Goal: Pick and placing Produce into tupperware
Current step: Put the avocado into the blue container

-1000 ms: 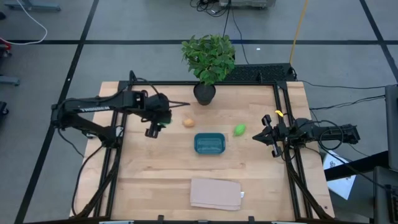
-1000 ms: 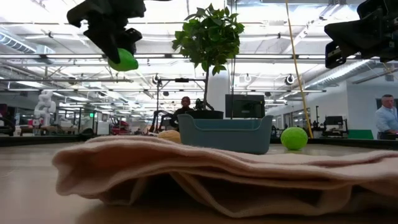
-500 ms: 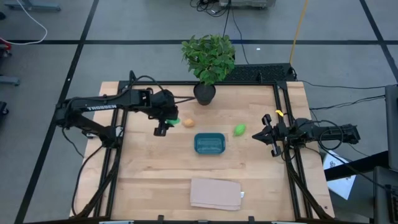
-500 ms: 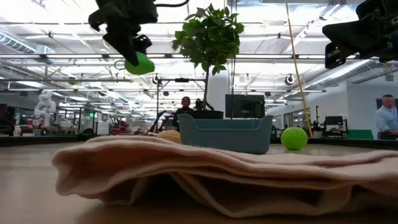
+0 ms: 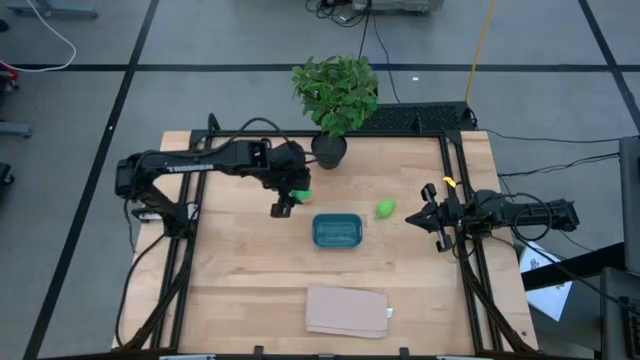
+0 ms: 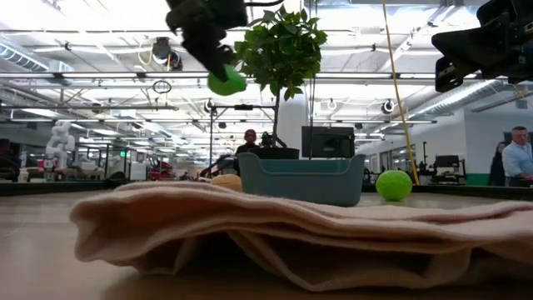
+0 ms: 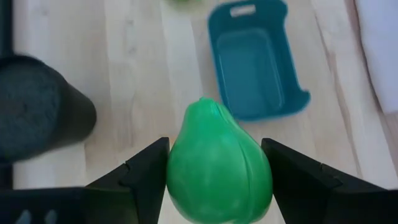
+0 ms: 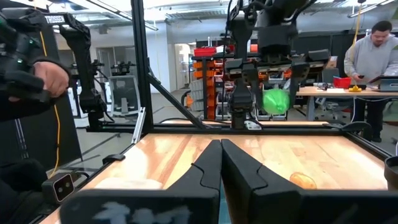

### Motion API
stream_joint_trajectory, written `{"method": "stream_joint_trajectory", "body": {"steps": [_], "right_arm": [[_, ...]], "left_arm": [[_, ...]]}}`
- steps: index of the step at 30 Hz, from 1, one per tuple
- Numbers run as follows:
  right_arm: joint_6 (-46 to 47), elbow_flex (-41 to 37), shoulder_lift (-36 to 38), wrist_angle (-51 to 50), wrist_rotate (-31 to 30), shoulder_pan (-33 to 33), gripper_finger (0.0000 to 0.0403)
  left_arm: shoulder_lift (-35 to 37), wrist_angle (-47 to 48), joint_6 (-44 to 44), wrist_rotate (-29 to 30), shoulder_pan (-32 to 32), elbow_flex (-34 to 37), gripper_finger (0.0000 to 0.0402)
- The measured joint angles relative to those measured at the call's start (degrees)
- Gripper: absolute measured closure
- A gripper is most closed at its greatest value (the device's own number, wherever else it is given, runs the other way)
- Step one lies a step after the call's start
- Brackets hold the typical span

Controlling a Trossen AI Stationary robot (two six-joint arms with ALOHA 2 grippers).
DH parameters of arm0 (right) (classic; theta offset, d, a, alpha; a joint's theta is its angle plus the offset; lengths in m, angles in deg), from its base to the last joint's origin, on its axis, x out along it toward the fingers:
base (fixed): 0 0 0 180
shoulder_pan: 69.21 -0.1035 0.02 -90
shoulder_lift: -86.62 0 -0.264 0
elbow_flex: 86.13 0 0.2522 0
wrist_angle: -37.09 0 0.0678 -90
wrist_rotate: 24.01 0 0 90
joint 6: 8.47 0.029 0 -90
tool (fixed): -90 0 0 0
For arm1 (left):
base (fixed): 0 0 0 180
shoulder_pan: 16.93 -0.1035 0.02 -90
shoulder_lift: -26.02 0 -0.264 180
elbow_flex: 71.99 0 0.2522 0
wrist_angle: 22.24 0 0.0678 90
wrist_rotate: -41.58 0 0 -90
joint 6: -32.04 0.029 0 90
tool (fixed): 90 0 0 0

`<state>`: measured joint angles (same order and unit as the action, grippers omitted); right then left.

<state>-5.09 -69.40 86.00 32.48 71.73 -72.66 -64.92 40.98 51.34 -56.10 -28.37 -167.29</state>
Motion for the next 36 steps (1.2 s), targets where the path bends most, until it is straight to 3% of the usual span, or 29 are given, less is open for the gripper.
{"method": "stream_joint_trajectory", "body": {"steps": [6,17,24,28,36], "right_arm": [[0.0,0.0,0.0,0.0,0.0,0.0,0.0403],[0.0,0.0,0.0,0.0,0.0,0.0,0.0403],[0.0,0.0,0.0,0.0,0.0,0.0,0.0403],[0.0,0.0,0.0,0.0,0.0,0.0,0.0403],[0.0,0.0,0.0,0.4,0.0,0.0,0.0403]], "left_arm": [[-5.2,0.2,1.0,-2.8,0.3,-5.7,0.016],[-12.7,0.0,0.6,-2.9,3.4,-14.1,0.016],[-15.1,-0.5,-4.1,-2.9,5.1,-14.7,0.016],[-16.3,-1.6,-9.2,0.2,6.4,-14.8,0.016],[-17.3,-3.6,-11.6,1.7,9.6,-14.7,0.016]]}}
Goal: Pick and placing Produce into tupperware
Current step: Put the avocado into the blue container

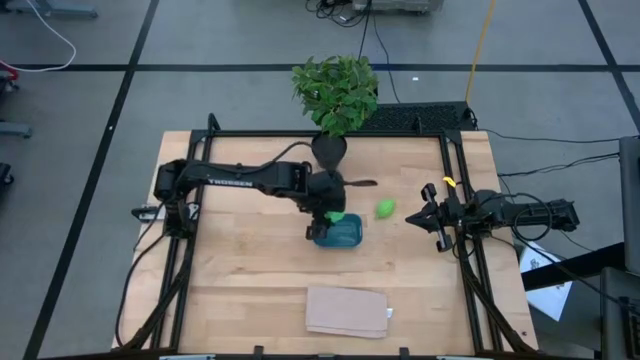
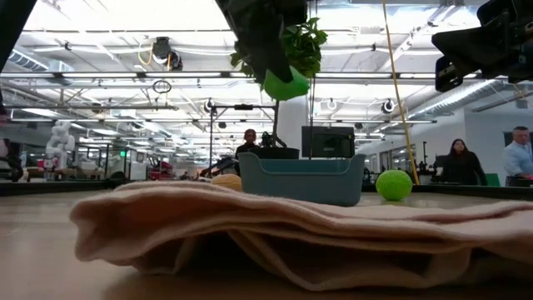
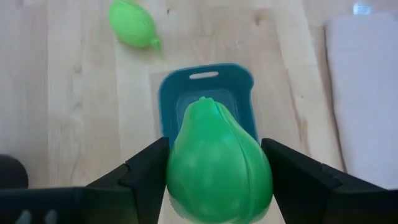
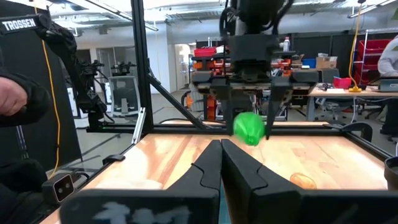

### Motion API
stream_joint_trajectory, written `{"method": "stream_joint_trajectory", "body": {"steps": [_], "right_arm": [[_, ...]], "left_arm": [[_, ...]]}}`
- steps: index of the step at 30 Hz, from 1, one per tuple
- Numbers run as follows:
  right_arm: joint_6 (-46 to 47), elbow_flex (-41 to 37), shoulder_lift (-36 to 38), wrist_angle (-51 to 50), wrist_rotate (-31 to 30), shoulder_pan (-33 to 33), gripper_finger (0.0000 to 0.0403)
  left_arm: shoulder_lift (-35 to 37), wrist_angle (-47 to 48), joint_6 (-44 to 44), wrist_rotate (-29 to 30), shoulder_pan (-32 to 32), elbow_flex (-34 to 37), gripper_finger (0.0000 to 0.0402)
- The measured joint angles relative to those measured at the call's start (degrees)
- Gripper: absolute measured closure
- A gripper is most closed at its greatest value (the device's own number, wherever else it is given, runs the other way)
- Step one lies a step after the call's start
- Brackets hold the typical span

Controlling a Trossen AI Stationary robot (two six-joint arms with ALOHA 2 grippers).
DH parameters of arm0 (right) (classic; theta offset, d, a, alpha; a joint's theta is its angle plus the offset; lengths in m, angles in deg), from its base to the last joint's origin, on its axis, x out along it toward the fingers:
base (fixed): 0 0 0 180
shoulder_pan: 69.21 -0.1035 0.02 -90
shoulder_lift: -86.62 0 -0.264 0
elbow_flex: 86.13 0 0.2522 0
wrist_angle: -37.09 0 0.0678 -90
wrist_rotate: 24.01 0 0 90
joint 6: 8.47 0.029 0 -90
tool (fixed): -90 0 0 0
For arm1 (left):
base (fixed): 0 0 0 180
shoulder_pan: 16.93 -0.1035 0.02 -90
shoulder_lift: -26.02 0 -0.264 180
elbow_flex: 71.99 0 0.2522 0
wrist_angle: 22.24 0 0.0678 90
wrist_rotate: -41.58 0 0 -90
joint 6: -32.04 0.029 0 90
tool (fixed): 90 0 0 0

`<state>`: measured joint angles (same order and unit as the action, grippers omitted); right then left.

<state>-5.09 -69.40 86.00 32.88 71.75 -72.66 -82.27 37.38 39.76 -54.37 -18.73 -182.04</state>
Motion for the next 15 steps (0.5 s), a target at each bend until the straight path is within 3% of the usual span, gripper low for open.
{"method": "stream_joint_trajectory", "body": {"steps": [8,15], "right_arm": [[0.0,0.0,0.0,0.1,0.0,0.0,0.0403],[0.0,0.0,-0.9,1.3,0.0,0.0,0.0403]], "left_arm": [[-2.9,-0.7,-0.9,4.6,2.0,0.3,0.016],[-6.6,-1.2,0.4,5.0,2.2,0.5,0.016]]}}
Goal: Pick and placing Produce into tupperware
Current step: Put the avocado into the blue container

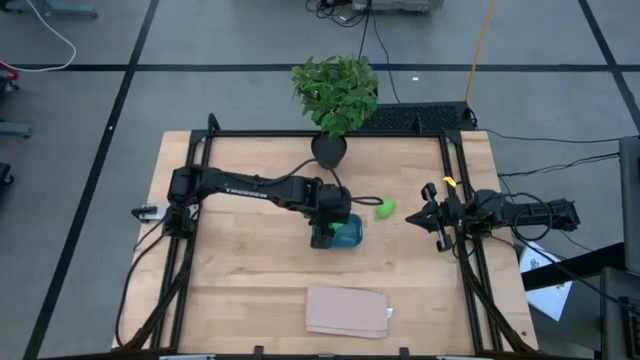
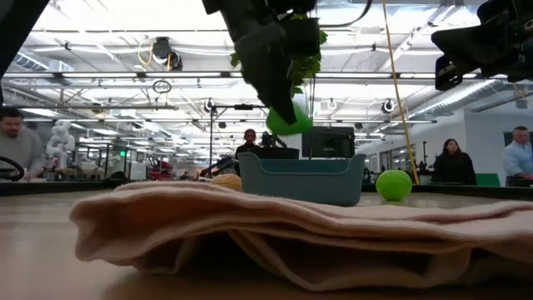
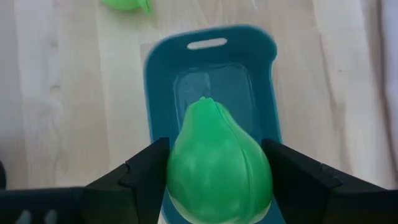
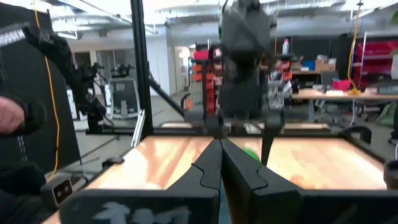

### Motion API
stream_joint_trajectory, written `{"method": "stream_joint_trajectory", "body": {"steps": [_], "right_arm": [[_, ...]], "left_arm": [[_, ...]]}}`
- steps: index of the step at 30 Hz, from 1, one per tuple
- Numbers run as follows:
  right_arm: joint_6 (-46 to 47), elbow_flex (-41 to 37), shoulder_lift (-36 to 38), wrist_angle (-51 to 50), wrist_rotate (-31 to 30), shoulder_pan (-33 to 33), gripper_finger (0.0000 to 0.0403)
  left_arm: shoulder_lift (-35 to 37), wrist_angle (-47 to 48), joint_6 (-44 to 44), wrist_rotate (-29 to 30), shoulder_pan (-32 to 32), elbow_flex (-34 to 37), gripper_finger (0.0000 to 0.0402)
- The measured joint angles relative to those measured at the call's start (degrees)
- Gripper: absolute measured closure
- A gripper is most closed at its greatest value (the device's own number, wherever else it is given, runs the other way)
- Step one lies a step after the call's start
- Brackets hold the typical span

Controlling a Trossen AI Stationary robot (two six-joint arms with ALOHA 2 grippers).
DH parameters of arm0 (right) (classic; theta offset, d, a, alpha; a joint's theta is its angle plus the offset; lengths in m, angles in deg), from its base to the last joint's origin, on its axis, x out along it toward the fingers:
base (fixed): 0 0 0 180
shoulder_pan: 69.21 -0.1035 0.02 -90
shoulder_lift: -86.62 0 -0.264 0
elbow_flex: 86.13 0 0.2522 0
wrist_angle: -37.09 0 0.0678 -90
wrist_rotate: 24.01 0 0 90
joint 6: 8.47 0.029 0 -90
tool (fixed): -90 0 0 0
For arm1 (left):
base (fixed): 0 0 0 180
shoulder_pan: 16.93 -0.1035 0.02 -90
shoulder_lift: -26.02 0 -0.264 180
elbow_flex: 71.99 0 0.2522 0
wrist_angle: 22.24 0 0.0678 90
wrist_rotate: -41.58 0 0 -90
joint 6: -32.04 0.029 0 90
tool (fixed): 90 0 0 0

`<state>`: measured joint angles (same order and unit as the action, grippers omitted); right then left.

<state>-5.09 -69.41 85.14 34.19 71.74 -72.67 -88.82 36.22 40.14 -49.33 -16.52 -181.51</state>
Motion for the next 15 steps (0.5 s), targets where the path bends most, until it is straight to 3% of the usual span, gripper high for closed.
{"method": "stream_joint_trajectory", "body": {"steps": [6,15], "right_arm": [[0.0,0.0,-1.3,0.2,0.0,0.0,0.0403],[0.0,0.0,-1.9,1.0,0.0,0.0,0.0403]], "left_arm": [[-2.4,1.3,5.5,0.3,1.4,0.0,0.016],[-3.7,2.0,15.2,6.4,4.3,0.0,0.016]]}}
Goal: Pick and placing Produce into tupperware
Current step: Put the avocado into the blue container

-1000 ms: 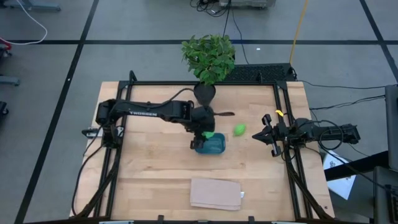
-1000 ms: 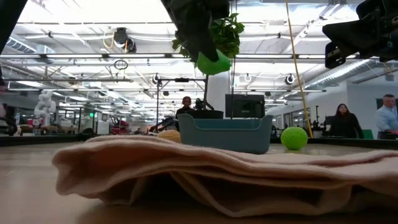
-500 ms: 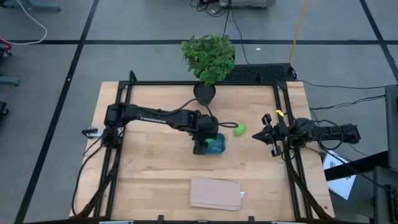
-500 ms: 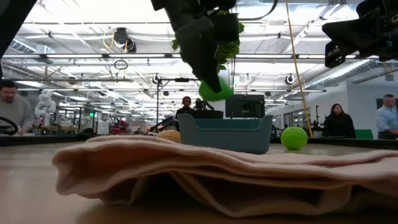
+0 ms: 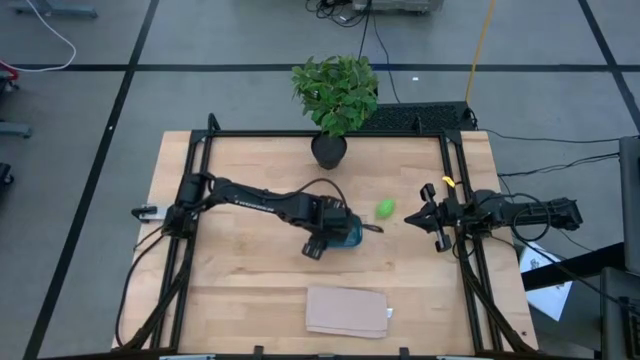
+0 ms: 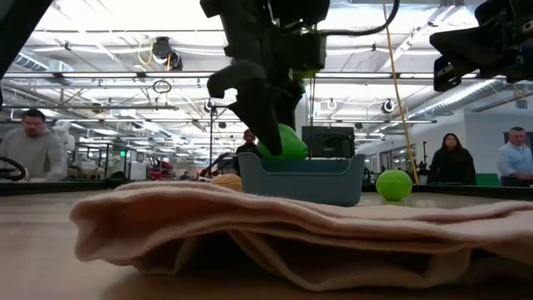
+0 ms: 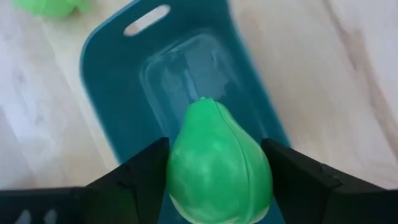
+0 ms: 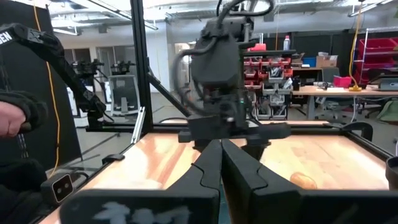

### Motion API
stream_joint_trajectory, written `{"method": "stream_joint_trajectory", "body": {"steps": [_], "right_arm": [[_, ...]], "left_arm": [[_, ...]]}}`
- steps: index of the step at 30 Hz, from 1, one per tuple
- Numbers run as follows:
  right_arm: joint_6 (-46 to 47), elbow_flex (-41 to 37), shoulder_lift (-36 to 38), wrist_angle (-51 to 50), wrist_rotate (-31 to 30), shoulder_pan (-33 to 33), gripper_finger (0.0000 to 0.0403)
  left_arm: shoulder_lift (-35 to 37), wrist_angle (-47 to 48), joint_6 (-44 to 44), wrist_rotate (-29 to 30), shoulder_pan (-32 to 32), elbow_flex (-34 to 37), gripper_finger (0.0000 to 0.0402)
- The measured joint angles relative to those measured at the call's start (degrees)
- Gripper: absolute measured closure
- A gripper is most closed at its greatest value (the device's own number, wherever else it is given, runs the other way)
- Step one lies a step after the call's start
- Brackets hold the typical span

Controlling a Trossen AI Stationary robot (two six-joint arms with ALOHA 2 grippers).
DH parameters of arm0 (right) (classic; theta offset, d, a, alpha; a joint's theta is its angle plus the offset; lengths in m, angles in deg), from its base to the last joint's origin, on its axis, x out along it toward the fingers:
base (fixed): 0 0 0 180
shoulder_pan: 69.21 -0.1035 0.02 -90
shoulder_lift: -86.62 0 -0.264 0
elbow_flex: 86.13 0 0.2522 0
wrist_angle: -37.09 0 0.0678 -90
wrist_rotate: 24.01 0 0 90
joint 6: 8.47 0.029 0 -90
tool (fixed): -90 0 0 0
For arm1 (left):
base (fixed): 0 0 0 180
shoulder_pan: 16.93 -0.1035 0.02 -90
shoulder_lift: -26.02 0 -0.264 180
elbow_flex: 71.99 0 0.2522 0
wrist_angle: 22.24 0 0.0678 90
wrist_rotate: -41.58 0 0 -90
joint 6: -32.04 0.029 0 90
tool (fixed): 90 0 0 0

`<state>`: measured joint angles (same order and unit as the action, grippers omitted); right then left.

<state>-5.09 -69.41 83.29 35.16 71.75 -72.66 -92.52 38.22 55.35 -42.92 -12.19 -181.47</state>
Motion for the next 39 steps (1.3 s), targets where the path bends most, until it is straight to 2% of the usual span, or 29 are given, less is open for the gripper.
{"method": "stream_joint_trajectory", "body": {"steps": [4,9,14,24,33,39], "right_arm": [[0.0,0.0,0.0,0.0,0.0,0.0,0.0403],[0.0,0.0,0.0,0.3,0.0,0.0,0.0403],[0.0,0.0,0.0,0.4,0.0,0.0,0.0403],[0.0,0.0,0.0,0.3,0.0,0.0,0.0403],[0.0,0.0,0.0,0.3,0.0,0.0,0.0403],[0.0,0.0,0.0,0.3,0.0,0.0,0.0403]], "left_arm": [[0.0,-0.4,0.8,0.2,0.3,0.0,0.016],[0.0,-2.6,-2.8,-0.2,-0.2,0.0,0.016],[0.0,-3.7,-5.4,-4.0,-1.3,0.0,0.016],[0.0,-4.0,-1.8,-5.3,-1.3,0.2,0.016],[0.0,-8.7,3.5,-5.9,-1.7,5.1,0.016],[0.0,-9.1,2.1,-11.7,-3.6,5.2,0.016]]}}
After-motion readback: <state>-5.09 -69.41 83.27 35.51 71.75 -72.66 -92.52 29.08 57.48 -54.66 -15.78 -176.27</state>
